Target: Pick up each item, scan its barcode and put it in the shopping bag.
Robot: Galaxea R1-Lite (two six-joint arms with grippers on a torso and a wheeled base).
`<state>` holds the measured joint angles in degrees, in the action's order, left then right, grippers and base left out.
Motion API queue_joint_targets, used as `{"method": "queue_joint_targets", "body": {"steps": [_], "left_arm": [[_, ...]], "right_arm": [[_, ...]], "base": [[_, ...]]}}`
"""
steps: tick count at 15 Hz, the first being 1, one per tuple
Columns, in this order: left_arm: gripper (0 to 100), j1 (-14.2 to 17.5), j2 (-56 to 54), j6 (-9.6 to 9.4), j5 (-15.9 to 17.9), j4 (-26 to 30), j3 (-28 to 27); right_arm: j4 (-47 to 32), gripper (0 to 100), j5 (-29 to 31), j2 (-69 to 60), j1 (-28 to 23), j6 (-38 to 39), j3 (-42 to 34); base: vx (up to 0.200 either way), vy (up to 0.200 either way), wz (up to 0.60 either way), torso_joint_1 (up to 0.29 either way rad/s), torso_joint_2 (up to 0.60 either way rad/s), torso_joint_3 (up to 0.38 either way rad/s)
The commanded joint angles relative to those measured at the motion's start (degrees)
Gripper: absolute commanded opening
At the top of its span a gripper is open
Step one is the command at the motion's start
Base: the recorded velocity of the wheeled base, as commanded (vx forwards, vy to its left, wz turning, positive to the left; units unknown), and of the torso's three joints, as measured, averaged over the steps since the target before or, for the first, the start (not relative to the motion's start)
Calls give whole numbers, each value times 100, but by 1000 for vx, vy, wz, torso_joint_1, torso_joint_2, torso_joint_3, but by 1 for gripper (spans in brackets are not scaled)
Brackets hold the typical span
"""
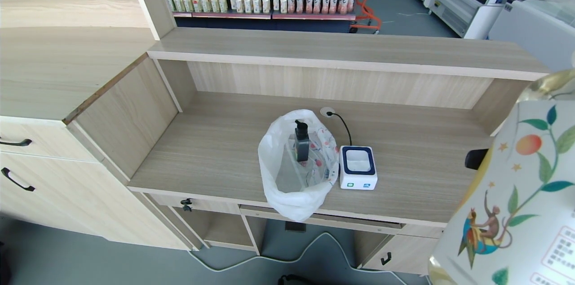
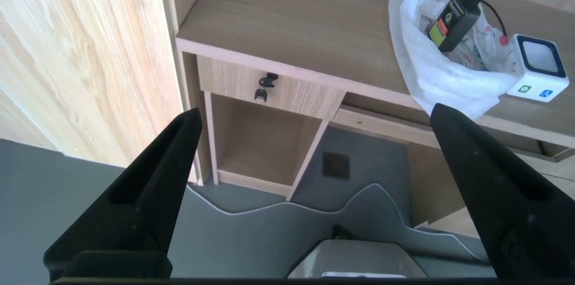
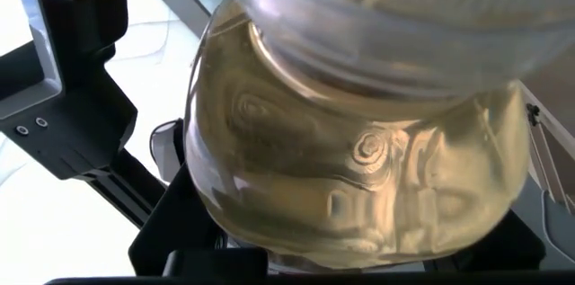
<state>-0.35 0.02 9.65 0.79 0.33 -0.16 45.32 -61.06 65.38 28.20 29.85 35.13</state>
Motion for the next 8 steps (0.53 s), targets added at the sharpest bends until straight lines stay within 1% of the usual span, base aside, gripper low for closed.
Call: {"method": "queue_joint_targets", "body": {"steps": [1, 2, 3, 4, 5, 8], "left_arm": [[100, 0, -2, 1, 0, 2, 7], [100, 0, -2, 1, 0, 2, -2], [100, 0, -2, 1, 0, 2, -2], [100, 0, -2, 1, 0, 2, -2], [100, 0, -2, 1, 0, 2, -2], [100, 0, -2, 1, 0, 2, -2]], "right_arm": [[3, 0, 15, -34, -25, -15, -15], [11, 0, 59, -8, -60, -68, -33], [55, 0, 138, 63, -253, -217, -86], [55, 0, 138, 221, -473, -683, -94], [47, 0, 138, 520, -833, -1579, -103], [55, 0, 147, 1856, -2073, -4937, -33]], "base": [[0, 0, 0, 0, 0, 0], [0, 0, 0, 0, 0, 0], [0, 0, 0, 0, 0, 0], [0, 0, 0, 0, 0, 0], [0, 0, 0, 0, 0, 0], [0, 0, 0, 0, 0, 0]]}}
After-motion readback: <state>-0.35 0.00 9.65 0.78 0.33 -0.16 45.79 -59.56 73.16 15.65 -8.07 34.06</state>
